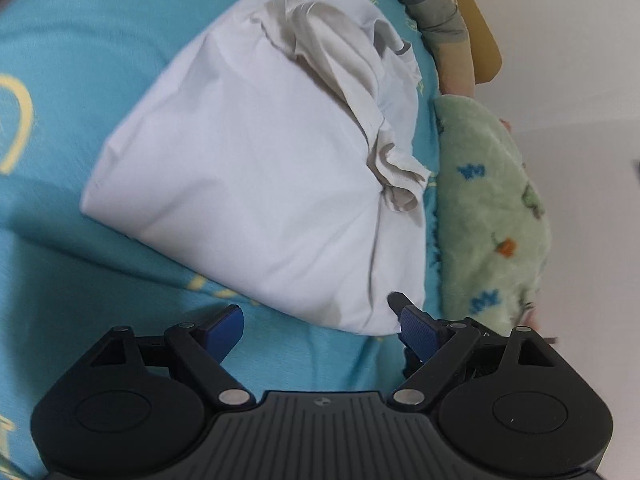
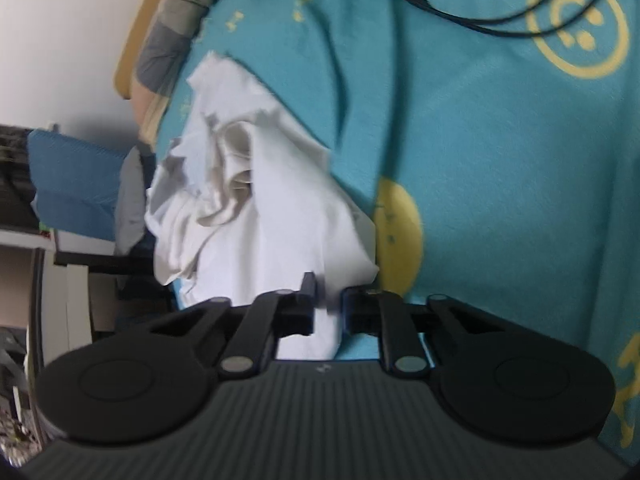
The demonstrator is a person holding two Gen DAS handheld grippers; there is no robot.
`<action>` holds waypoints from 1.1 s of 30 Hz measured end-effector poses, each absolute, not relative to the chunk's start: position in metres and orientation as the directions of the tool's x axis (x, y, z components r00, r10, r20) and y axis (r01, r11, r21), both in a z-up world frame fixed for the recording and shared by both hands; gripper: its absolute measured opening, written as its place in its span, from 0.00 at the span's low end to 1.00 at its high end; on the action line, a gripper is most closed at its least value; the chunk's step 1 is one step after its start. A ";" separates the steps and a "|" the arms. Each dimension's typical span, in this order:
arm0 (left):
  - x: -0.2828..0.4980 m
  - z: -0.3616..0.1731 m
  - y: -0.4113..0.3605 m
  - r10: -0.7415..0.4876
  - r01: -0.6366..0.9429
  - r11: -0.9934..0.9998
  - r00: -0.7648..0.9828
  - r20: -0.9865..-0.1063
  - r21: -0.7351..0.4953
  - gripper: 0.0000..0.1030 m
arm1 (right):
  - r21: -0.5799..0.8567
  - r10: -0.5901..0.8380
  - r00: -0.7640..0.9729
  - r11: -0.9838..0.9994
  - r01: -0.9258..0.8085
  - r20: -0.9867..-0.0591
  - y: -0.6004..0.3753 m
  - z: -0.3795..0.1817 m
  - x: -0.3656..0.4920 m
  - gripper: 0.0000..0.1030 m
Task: Fold clothes
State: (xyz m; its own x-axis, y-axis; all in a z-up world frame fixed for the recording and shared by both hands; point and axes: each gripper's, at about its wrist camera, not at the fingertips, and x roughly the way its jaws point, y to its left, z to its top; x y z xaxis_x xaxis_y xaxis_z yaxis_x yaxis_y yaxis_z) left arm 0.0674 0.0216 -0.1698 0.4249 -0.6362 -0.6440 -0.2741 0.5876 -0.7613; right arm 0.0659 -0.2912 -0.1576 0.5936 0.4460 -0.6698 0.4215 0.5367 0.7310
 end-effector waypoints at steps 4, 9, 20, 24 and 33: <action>0.073 -0.180 0.024 -0.686 -0.294 0.502 0.438 -0.581 -0.814 0.85 | 0.781 0.474 0.652 0.538 0.318 -0.592 -0.289 -0.134 0.061 0.10; 0.075 -0.179 0.052 -0.589 -0.372 0.475 0.539 -0.602 -0.797 0.80 | 0.823 0.479 0.727 0.530 0.207 -0.491 -0.291 -0.105 0.054 0.09; 0.071 -0.175 0.073 -0.498 -0.413 0.427 0.635 -0.590 -0.805 0.16 | 0.821 0.454 0.747 0.530 0.212 -0.486 -0.300 -0.108 0.063 0.09; 0.069 -0.157 0.076 -0.476 -0.367 0.458 0.668 -0.572 -0.809 0.09 | 0.813 0.450 0.763 0.559 0.166 -0.465 -0.296 -0.096 0.052 0.09; -0.002 -0.068 0.056 -0.316 -0.200 0.679 0.789 -0.526 -0.707 0.06 | 0.765 0.439 0.799 0.643 0.039 -0.410 -0.284 -0.056 0.009 0.09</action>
State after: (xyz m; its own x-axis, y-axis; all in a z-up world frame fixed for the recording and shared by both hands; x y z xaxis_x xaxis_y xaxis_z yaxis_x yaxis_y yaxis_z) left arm -0.0019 0.0561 -0.0678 0.7893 -0.3162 -0.5263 -0.1996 0.6786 -0.7069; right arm 0.0092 -0.2843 -0.0560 0.7992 0.4391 -0.4105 0.0392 0.6434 0.7645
